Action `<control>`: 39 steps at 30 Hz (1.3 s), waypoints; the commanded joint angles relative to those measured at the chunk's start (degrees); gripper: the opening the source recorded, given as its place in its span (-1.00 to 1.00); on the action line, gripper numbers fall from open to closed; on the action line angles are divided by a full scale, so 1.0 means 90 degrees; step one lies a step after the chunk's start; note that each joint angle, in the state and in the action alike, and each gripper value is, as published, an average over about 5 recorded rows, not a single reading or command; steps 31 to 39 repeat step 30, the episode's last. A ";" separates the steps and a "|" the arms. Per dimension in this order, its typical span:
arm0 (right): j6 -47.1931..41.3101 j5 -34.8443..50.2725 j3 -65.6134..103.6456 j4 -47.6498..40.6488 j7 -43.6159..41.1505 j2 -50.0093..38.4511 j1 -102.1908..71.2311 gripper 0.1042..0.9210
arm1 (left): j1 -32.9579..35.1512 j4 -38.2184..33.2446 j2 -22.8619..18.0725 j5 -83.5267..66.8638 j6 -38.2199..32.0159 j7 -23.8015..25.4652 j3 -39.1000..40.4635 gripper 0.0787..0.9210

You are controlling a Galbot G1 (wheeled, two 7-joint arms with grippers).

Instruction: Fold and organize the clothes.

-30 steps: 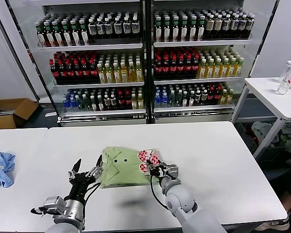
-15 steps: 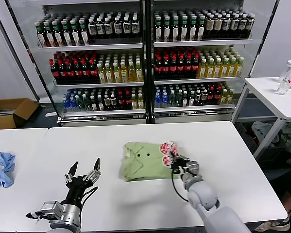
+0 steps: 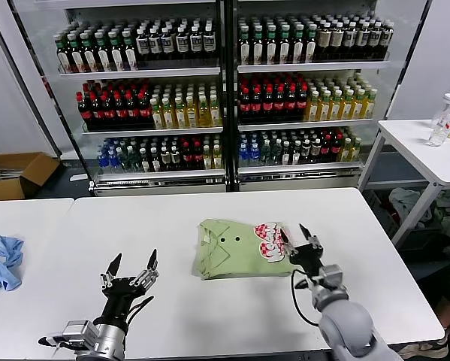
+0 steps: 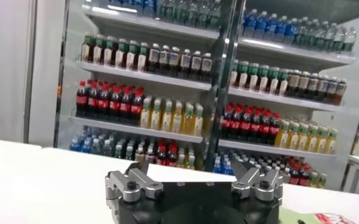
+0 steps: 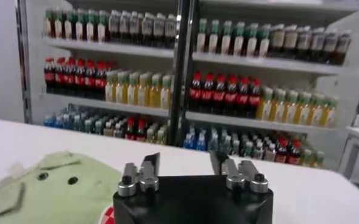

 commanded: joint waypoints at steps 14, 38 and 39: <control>0.0492 -0.0412 0.1490 0.2448 0.0161 0.0401 -0.2970 0.76 | 0.0887 -0.0785 -0.0273 0.0484 -0.0085 0.0352 0.0048 0.77; 0.0539 -0.0800 0.1327 0.2501 0.0286 0.0759 -0.3225 0.76 | 0.0855 -0.0835 -0.0427 0.0659 -0.0071 0.0443 0.0116 0.77; 0.0539 -0.0800 0.1327 0.2501 0.0286 0.0759 -0.3225 0.76 | 0.0855 -0.0835 -0.0427 0.0659 -0.0071 0.0443 0.0116 0.77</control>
